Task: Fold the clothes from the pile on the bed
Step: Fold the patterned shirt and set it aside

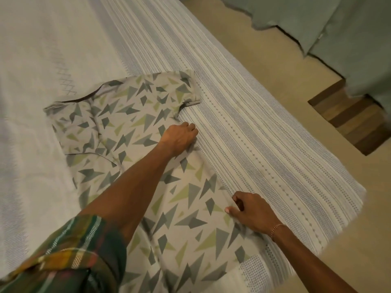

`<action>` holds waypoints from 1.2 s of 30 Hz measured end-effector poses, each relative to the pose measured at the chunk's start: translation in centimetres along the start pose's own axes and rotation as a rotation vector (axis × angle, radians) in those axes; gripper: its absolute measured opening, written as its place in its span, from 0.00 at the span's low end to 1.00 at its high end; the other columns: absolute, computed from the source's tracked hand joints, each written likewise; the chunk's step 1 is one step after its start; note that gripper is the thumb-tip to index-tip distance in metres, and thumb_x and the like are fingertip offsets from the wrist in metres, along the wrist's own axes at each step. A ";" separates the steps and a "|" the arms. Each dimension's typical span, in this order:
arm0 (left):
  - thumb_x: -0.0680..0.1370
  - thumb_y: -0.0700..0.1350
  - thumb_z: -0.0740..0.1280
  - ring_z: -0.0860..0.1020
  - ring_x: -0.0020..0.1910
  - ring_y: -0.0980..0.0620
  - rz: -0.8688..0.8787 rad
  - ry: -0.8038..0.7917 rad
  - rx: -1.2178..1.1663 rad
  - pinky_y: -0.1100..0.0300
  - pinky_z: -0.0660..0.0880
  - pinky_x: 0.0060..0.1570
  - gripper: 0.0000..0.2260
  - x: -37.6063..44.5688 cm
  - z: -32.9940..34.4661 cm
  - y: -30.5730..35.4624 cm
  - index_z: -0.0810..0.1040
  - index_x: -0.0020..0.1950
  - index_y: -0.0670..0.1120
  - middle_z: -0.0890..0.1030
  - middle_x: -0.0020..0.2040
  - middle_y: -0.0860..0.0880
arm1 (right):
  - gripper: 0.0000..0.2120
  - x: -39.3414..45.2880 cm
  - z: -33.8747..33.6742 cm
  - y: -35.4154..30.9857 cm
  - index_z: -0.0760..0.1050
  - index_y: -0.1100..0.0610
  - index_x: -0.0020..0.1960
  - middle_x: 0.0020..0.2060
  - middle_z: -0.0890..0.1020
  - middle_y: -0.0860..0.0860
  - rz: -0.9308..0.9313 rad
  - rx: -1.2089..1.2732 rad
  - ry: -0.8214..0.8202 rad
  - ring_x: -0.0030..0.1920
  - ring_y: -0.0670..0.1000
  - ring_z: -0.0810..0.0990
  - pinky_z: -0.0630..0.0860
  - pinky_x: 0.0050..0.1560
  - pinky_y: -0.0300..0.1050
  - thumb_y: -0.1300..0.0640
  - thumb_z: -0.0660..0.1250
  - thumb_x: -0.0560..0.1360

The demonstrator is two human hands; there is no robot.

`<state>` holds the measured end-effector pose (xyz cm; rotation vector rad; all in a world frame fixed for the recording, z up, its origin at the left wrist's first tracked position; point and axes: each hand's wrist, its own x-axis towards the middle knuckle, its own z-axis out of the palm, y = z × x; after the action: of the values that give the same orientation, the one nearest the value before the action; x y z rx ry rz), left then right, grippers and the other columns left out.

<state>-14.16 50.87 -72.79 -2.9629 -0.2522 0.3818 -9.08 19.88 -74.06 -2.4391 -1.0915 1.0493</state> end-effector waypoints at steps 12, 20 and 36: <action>0.79 0.41 0.68 0.78 0.46 0.47 0.029 0.047 0.115 0.53 0.77 0.41 0.13 -5.8 -0.9 -4.8 0.71 0.62 0.45 0.77 0.53 0.45 | 0.37 -5.7 5.5 -9.2 0.78 0.59 0.67 0.29 0.74 0.52 -0.305 -0.516 0.183 0.20 0.51 0.68 0.52 0.22 0.38 0.64 0.78 0.57; 0.82 0.47 0.64 0.76 0.55 0.45 -0.127 -0.050 0.151 0.52 0.74 0.51 0.13 -12.7 2.7 -5.5 0.71 0.65 0.46 0.75 0.60 0.45 | 0.47 -7.0 9.4 -13.8 0.31 0.60 0.80 0.56 0.75 0.59 -0.366 -0.622 -0.190 0.46 0.57 0.79 0.58 0.30 0.46 0.64 0.66 0.78; 0.81 0.44 0.65 0.74 0.57 0.45 -0.304 -0.060 0.068 0.52 0.73 0.52 0.11 -17.4 5.4 -5.6 0.72 0.64 0.46 0.77 0.60 0.45 | 0.35 -8.1 14.2 -14.8 0.42 0.62 0.81 0.57 0.78 0.58 -0.439 -0.610 -0.168 0.43 0.55 0.76 0.72 0.41 0.51 0.50 0.55 0.83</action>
<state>-33.00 53.83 -72.87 -2.7877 -0.6708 0.4291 -30.81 23.38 -72.55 -2.3497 -2.1457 0.8726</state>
